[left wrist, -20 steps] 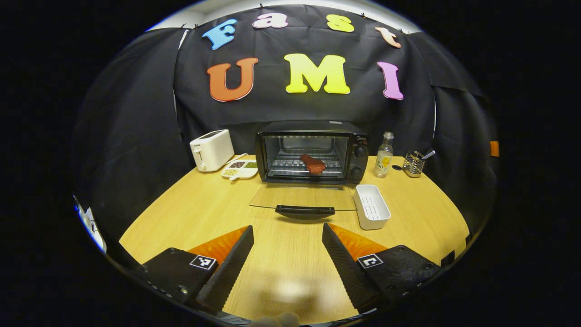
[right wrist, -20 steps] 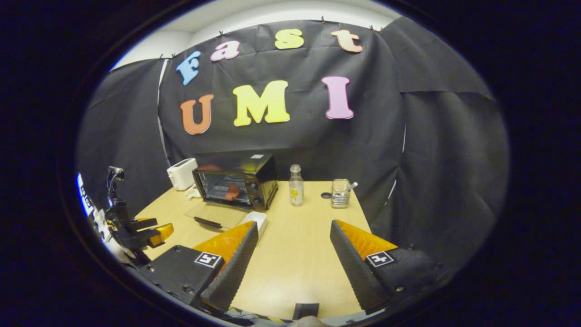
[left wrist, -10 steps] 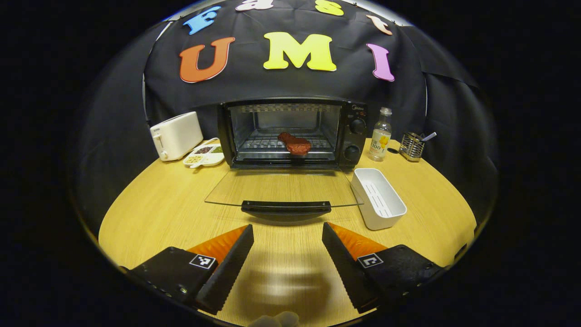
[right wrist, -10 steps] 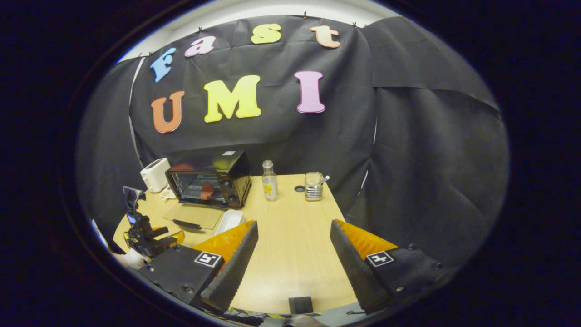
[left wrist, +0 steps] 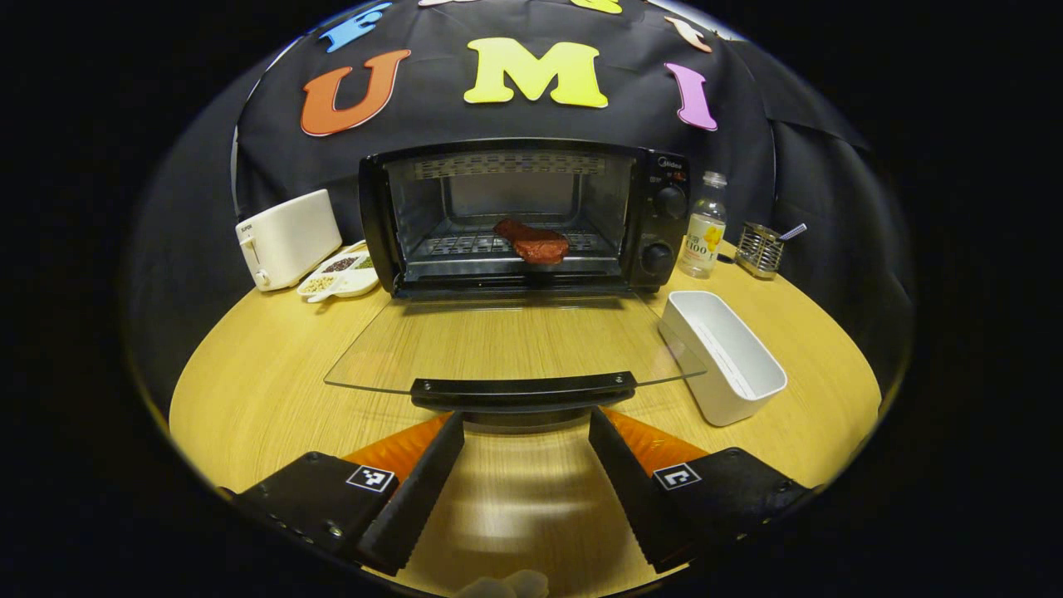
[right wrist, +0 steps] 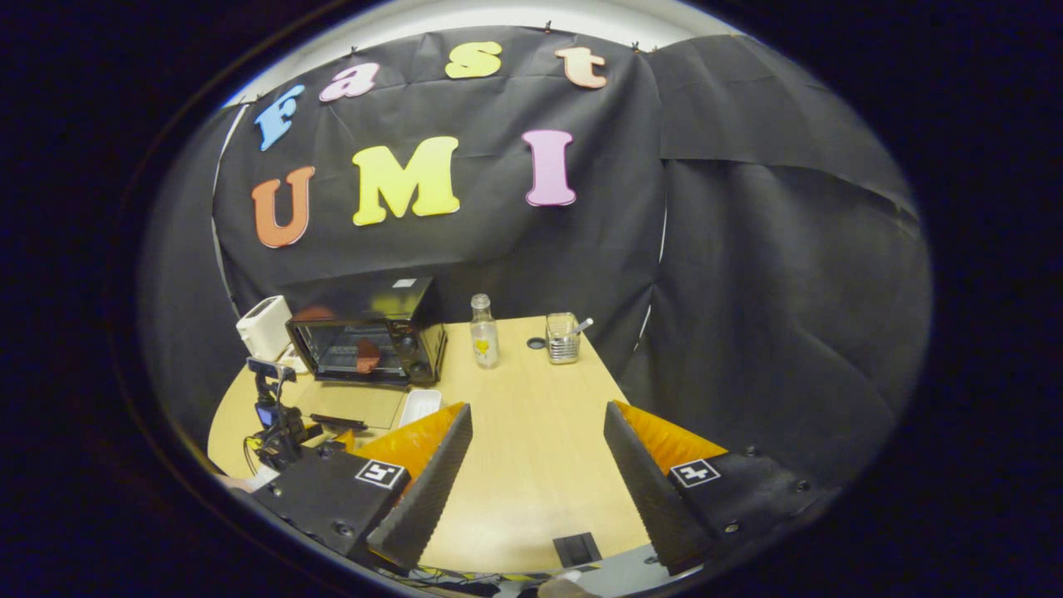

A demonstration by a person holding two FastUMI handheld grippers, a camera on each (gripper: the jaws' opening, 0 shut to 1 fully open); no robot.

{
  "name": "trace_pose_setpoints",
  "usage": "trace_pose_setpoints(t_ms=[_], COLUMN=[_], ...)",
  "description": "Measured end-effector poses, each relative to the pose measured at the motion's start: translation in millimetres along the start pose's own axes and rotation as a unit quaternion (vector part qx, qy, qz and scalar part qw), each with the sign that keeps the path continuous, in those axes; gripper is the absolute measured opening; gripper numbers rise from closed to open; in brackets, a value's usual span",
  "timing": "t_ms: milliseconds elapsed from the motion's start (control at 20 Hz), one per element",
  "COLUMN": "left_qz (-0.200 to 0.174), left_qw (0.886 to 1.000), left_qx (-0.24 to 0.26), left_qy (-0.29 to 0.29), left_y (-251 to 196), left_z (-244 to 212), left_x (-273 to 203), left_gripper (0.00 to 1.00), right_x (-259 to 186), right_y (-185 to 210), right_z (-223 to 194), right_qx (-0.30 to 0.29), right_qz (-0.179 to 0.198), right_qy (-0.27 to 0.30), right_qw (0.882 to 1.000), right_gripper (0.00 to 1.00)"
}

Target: Open the electric oven with the left hand, put the food in, and close the electric oven.

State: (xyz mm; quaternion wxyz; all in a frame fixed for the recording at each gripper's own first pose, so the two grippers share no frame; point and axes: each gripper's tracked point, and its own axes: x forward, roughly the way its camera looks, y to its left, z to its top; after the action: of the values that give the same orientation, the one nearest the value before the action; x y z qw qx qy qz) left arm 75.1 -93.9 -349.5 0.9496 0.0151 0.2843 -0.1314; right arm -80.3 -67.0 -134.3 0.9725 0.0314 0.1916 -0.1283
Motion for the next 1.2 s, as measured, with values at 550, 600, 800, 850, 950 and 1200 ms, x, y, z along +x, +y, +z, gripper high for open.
trace_pose_setpoints(t_ms=[550,600,800,850,950,1200], left_qz=[0.008,0.008,0.008,0.008,0.007,0.002], left_qw=[1.000,1.000,0.999,0.999,0.998,0.996], left_qx=[0.006,0.007,0.009,0.011,0.013,0.009], left_qy=[-0.003,-0.009,-0.034,-0.042,-0.054,-0.084], left_y=[6.4,7.5,8.4,9.0,10.0,12.7], left_z=[18.9,24.6,52.6,59.5,78.5,128.0], left_x=[-4.5,-5.8,-14.6,-15.9,-17.8,-15.6], left_gripper=[0.97,0.97,0.97,0.97,0.96,0.98], right_x=[-1.5,-0.7,-0.2,-0.1,1.6,5.9], right_y=[2.8,3.1,2.6,3.1,1.6,-2.1], right_z=[-9.1,-7.8,-0.4,0.9,0.6,4.3], right_qx=[0.012,0.012,0.019,0.022,0.028,0.064], right_qz=[-0.010,-0.009,-0.005,-0.004,-0.004,-0.004], right_qy=[0.010,0.009,-0.002,-0.003,-0.006,-0.019], right_qw=[1.000,1.000,1.000,1.000,1.000,0.998], right_gripper=[1.00,1.00,1.00,1.00,1.00,1.00])
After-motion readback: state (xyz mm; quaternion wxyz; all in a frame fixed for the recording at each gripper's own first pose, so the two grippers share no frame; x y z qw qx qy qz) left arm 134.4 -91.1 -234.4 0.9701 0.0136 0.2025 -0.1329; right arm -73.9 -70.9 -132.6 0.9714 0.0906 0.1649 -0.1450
